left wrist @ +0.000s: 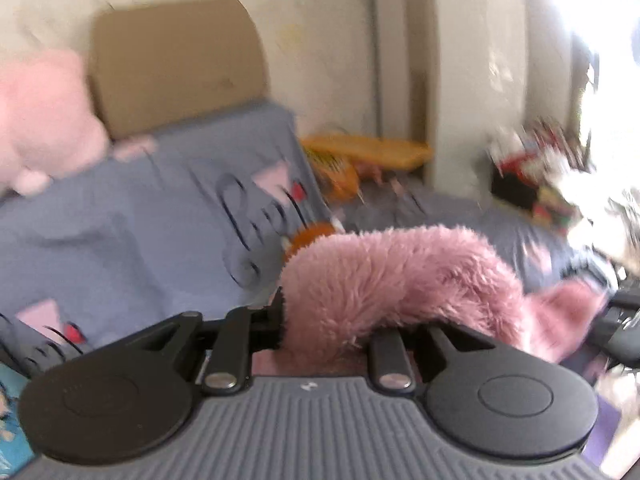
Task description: Fold clothes
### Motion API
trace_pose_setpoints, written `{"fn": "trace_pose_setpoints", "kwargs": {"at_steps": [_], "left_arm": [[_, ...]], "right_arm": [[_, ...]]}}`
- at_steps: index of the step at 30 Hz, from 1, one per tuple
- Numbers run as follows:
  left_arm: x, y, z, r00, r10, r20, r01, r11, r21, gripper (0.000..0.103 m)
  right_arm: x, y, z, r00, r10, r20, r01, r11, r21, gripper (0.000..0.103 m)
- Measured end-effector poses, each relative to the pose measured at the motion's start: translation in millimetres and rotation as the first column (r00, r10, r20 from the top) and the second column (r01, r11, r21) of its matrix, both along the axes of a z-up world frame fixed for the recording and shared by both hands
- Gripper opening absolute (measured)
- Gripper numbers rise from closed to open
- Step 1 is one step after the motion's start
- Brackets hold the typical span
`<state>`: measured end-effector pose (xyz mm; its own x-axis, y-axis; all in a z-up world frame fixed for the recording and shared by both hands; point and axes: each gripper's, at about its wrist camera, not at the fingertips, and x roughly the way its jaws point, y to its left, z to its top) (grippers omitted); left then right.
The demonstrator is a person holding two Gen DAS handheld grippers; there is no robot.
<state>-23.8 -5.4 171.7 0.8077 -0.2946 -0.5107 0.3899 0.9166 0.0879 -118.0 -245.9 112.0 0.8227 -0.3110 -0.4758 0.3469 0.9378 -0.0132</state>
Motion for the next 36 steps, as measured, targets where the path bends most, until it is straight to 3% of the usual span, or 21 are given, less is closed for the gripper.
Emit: {"fn": "trace_pose_setpoints", "kwargs": {"at_steps": [3, 7, 10, 14, 16, 19, 23, 26, 27, 29, 32, 36], "left_arm": [[-12.7, 19.4, 58.9, 0.996, 0.049, 0.07, -0.043, 0.995, -0.086, 0.024], [-29.2, 57.6, 142.6, 0.978, 0.152, 0.145, -0.122, 0.972, -0.202, 0.025], [-50.9, 79.0, 197.6, 0.951, 0.187, 0.247, -0.137, 0.968, -0.209, 0.029], [-88.6, 98.1, 247.3, 0.922, 0.193, 0.335, -0.145, 0.976, -0.163, 0.033], [-108.1, 107.1, 259.1, 0.919, 0.192, 0.345, -0.152, 0.978, -0.141, 0.034], [-138.9, 117.7, 254.0, 0.929, 0.211, 0.306, -0.174, 0.974, -0.143, 0.034], [-191.3, 114.3, 228.5, 0.938, 0.216, 0.272, -0.204, 0.976, -0.071, 0.034], [-223.2, 97.5, 201.4, 0.965, 0.18, 0.191, -0.182, 0.983, -0.008, 0.034], [-229.1, 97.1, 197.1, 0.976, 0.17, 0.135, -0.168, 0.985, -0.024, 0.034], [-235.8, 99.3, 193.1, 0.987, 0.155, 0.037, -0.152, 0.986, -0.07, 0.034], [-225.2, 105.2, 193.6, 0.985, 0.17, -0.034, -0.173, 0.978, -0.112, 0.034], [-180.9, 130.3, 164.1, 0.958, 0.272, -0.093, -0.285, 0.942, -0.176, 0.035]], "right_arm": [[-1.1, -17.9, 86.3, 0.986, 0.016, 0.168, -0.024, 0.999, 0.046, 0.009], [-16.2, -17.5, 183.6, 0.93, 0.091, 0.356, -0.108, 0.994, 0.026, 0.009], [-33.5, -6.3, 228.1, 0.884, 0.159, 0.44, -0.152, 0.987, -0.051, 0.009], [-58.6, 5.7, 255.1, 0.839, 0.219, 0.497, -0.191, 0.976, -0.108, 0.009], [-72.5, 18.9, 256.9, 0.829, 0.246, 0.502, -0.213, 0.969, -0.124, 0.009], [-87.0, 23.9, 245.8, 0.828, 0.287, 0.482, -0.268, 0.957, -0.109, 0.009], [-109.7, 23.5, 218.6, 0.851, 0.335, 0.405, -0.338, 0.939, -0.067, 0.009], [-119.2, 15.3, 208.0, 0.883, 0.34, 0.325, -0.358, 0.934, -0.004, 0.009], [-120.4, 12.4, 206.1, 0.893, 0.337, 0.298, -0.36, 0.933, 0.025, 0.009], [-117.0, 10.7, 203.5, 0.905, 0.344, 0.249, -0.369, 0.927, 0.062, 0.009], [-106.0, 21.2, 190.3, 0.913, 0.356, 0.197, -0.374, 0.926, 0.057, 0.01], [-55.7, 40.0, 132.9, 0.937, 0.344, 0.055, -0.348, 0.93, 0.121, 0.011]]}}
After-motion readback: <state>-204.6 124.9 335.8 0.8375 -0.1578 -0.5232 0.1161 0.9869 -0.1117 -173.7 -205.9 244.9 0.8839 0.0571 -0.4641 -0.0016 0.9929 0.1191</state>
